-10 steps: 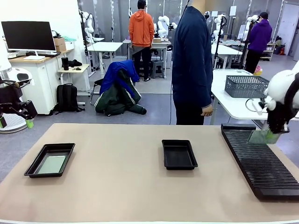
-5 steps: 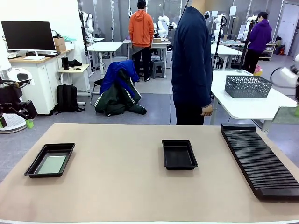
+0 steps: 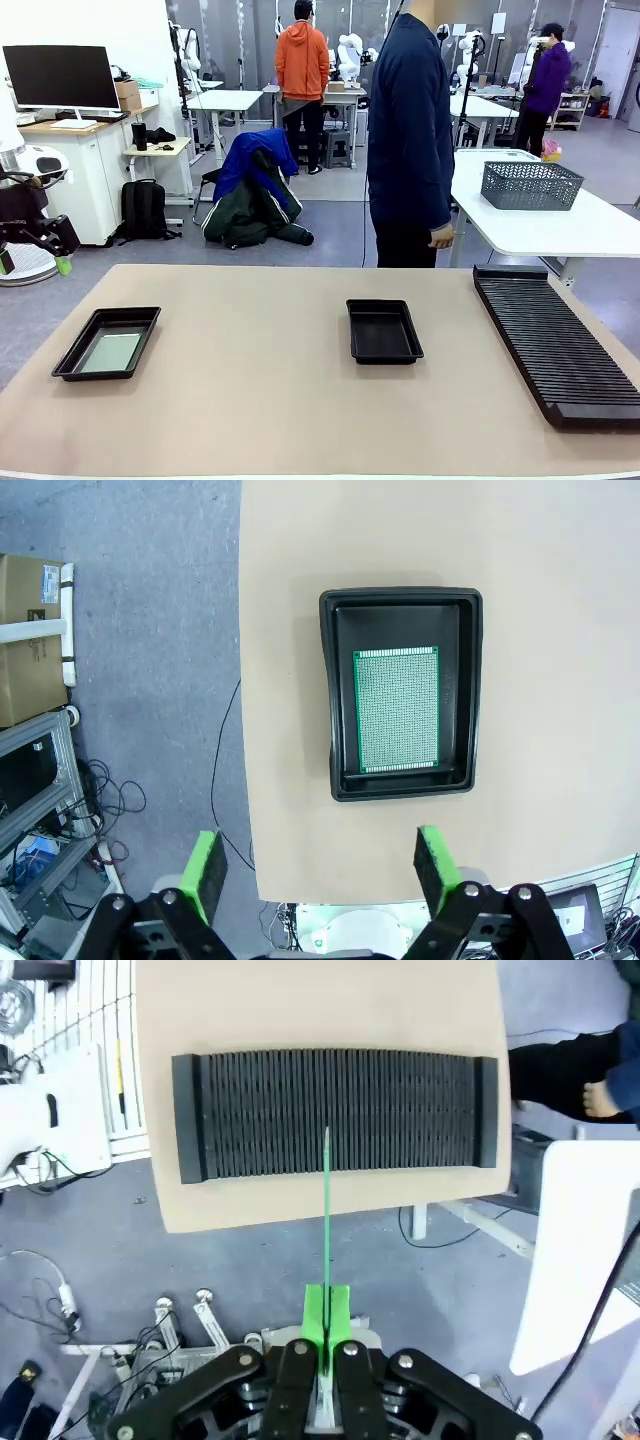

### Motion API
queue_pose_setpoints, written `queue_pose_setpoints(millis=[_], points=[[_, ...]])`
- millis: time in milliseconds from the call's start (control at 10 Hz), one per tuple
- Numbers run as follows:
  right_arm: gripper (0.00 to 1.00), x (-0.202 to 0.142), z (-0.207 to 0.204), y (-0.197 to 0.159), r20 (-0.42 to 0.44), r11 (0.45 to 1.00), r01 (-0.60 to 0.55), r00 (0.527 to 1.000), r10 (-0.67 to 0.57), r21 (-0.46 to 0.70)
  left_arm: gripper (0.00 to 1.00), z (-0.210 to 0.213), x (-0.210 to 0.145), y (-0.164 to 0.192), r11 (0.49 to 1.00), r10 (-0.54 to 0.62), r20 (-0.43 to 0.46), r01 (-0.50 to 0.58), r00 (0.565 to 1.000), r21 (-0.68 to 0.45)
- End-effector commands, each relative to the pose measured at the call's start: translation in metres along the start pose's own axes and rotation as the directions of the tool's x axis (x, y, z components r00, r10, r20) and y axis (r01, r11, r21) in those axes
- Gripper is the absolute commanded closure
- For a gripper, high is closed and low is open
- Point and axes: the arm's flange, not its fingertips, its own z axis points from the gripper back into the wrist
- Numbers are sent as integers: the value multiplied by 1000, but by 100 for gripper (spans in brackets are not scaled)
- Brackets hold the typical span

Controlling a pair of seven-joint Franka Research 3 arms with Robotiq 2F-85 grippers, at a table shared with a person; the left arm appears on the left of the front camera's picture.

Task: Inspect and transfer BCBs to ESD trays.
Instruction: Pick up the Blank PCB from the PCB Rack and place it in the right ESD tray.

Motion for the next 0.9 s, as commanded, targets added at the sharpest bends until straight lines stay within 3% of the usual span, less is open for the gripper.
queue_pose_setpoints(millis=[0, 800], points=[[97, 2, 5, -1, 14, 1000, 5, 1000, -5, 14, 0, 0, -2, -1, 1000, 16, 3, -16, 1000, 3], [97, 0, 7, 1, 0, 1000, 0, 1000, 0, -2, 0, 0, -2, -1, 1000, 16, 3, -16, 1000, 3]])
